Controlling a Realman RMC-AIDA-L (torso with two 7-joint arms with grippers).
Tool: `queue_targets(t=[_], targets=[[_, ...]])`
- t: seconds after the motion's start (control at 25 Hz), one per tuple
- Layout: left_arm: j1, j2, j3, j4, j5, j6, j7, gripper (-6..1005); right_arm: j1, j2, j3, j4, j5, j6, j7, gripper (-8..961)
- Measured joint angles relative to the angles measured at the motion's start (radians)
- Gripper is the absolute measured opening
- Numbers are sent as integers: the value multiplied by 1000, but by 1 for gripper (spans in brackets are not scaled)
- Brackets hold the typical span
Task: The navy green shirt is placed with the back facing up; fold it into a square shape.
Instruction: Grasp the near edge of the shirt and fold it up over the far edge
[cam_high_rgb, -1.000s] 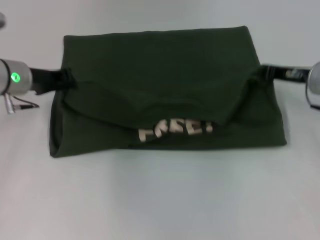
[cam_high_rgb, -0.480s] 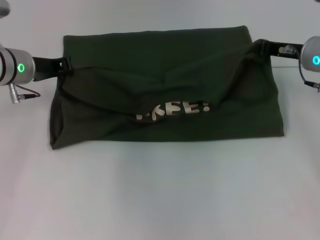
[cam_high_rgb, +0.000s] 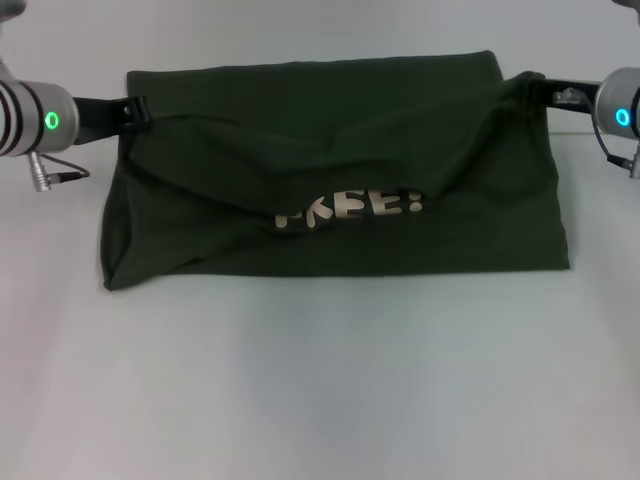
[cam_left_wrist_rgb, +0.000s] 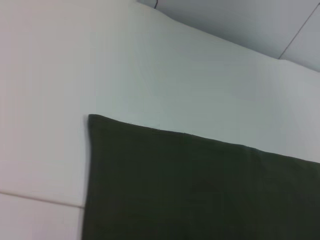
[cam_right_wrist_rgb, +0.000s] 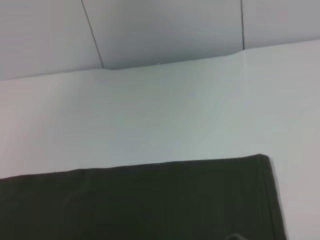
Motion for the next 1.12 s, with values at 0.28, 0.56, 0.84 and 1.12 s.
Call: queue_targets(t=[0.28,0.56,0.84,1.12], targets=[[-4,-21,1,5,6,-20,-1,16,39,4,-15,20,-10,33,-17,43],[-1,-32,22,-7,36,-27,12,23,80,9,-77,138,-10,170,-47,46],[-6,-24,94,-21,62,-3,7,30,72,-1,-109,122,-10,169,-37,89],[97,-70,39,200,38,120,-26,291,-54,2,26,-108,18,-66,-23,226]])
